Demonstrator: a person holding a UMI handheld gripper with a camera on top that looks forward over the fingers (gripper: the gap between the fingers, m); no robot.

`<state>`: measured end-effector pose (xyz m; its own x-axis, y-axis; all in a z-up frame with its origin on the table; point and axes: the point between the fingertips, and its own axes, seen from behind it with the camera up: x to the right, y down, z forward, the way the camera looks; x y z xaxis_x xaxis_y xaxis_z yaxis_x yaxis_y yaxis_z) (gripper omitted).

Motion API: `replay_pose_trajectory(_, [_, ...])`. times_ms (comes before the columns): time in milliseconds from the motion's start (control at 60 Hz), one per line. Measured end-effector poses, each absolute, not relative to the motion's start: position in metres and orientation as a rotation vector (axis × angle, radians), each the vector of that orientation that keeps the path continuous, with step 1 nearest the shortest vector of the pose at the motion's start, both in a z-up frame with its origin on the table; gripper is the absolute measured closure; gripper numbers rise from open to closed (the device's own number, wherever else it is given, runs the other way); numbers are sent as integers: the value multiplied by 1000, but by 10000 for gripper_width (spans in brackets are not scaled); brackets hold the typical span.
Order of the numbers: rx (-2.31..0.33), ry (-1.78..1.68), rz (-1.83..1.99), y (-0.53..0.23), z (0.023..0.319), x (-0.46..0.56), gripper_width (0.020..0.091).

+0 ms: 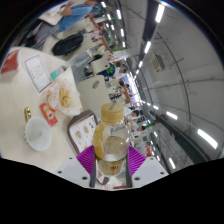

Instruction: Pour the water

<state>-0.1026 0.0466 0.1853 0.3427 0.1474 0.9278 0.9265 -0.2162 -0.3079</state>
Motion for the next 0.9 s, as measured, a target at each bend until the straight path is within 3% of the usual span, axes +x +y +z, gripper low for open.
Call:
replay_pose_trajectory(83, [-1711,-791,-783,59,206,-90,699])
replay_pose_trajectory(183, [-1825,-559,-520,72,202,-73,699])
replay_pose_trajectory(433, [-2015,-217,-69,95,126,-48,699])
replay_pose_trajectory(683, [-2128,-124,10,88,46,-35,685])
replay_pose_trajectory(800, [-2077,-97,20,86,49,-33,688])
replay_pose_trajectory(900, [-2085,-74,35,86,50,-31,614])
